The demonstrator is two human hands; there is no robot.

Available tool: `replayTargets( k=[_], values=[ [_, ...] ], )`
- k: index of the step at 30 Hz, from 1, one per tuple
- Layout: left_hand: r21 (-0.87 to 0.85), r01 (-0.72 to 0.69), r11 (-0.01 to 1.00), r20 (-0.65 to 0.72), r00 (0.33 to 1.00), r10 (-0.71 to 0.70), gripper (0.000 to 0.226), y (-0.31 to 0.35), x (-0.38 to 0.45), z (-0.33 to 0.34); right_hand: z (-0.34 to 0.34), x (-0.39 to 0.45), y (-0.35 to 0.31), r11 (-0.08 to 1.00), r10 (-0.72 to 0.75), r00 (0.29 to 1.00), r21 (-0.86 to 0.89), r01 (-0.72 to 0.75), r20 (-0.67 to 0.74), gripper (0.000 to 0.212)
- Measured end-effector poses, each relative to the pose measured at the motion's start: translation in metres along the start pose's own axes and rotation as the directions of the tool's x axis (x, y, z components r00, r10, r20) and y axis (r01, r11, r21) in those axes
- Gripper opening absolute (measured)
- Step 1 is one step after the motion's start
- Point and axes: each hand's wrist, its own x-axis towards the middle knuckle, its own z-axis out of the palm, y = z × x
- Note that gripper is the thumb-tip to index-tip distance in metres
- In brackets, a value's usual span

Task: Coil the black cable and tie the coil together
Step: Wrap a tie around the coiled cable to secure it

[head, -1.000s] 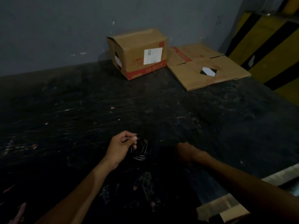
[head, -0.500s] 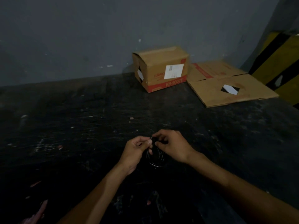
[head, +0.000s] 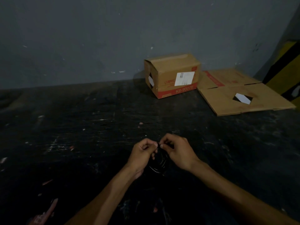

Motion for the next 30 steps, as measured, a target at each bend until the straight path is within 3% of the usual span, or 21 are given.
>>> replayTargets(
  k=[7, 10, 13, 15, 18, 20, 24, 30],
  values=[
    [-0.188, 0.071, 0.98, -0.141, 0.985, -0.098, 0.019, 0.012, 0.015, -0.001, -0.003, -0.005, -0.008, 0.977, -0.182, 0.978, 0.091, 0.191, -0.097, 0.019],
    [-0.168, 0.048, 0.985, -0.213, 0.973, -0.084, 0.021, 0.016, 0.024, -0.005, -0.004, -0.006, -0.012, 0.948, -0.222, 0.974, 0.22, 0.228, -0.052, 0.021],
    [-0.083, -0.025, 0.996, -0.197, 0.98, 0.009, 0.02, 0.016, 0.024, -0.007, 0.0, -0.008, -0.015, 0.876, -0.088, 0.996, 0.476, 0.079, -0.002, 0.014],
    [-0.041, -0.09, 0.995, -0.175, 0.981, 0.082, 0.02, 0.017, 0.023, -0.008, 0.004, -0.005, -0.018, 0.761, 0.088, 0.996, 0.647, -0.048, -0.03, 0.011],
    [0.056, -0.16, 0.986, -0.145, 0.975, 0.166, 0.02, 0.018, 0.023, -0.008, 0.008, 0.003, -0.019, 0.642, 0.371, 0.928, 0.735, -0.218, -0.049, 0.012],
    [0.103, -0.196, 0.975, -0.131, 0.969, 0.209, 0.02, 0.019, 0.023, -0.007, 0.011, 0.005, -0.019, 0.549, 0.489, 0.872, 0.766, -0.333, 0.028, 0.011],
    [0.167, -0.234, 0.958, -0.082, 0.965, 0.25, 0.019, 0.02, 0.022, -0.006, 0.007, 0.006, -0.021, 0.35, 0.564, 0.795, 0.807, -0.476, 0.224, 0.013],
    [0.17, -0.229, 0.958, -0.085, 0.966, 0.246, 0.009, 0.017, 0.022, -0.003, 0.006, 0.004, -0.019, 0.274, 0.585, 0.775, 0.842, -0.465, 0.237, 0.014]
  ],
)
